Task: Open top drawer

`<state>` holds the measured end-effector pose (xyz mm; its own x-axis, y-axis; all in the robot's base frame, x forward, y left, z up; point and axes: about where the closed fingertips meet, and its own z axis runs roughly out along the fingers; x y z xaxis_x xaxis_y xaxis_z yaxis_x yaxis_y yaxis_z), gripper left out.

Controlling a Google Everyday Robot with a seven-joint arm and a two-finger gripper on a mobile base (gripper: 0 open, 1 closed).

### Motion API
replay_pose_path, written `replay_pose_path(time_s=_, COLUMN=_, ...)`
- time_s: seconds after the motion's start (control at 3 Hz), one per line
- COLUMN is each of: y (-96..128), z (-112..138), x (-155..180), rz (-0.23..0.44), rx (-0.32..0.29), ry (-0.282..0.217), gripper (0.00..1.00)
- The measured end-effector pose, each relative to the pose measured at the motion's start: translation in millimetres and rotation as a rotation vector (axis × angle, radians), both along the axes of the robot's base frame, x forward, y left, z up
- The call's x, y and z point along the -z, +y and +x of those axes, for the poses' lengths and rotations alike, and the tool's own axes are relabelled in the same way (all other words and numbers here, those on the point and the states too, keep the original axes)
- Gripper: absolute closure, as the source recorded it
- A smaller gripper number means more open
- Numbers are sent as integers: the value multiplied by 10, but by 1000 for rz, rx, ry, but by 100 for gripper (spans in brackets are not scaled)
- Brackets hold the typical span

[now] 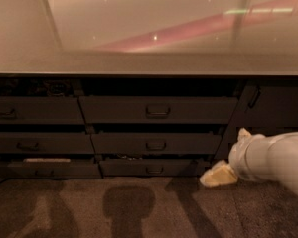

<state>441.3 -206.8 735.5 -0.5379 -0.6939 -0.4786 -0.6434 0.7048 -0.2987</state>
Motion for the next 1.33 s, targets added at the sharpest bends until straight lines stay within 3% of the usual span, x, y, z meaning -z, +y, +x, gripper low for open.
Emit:
replay_pose_path(time_s=0.33, y=-189, z=61, x=-10, rz=109, rx=36, ry=-21, gripper=0)
replay_pose_path(time_s=0.67, y=-189, z=61, x=-10, rz=109, rx=36, ry=-21, gripper=0)
replay_pose_path(time_s=1.0, y=-210, z=255, x=-145, rz=40, rx=22, ry=-29, gripper=0)
replay_pose_path(time_s=1.33, y=-196, z=571, x=-403, rz=-81, rx=-47, ry=-34, gripper=0)
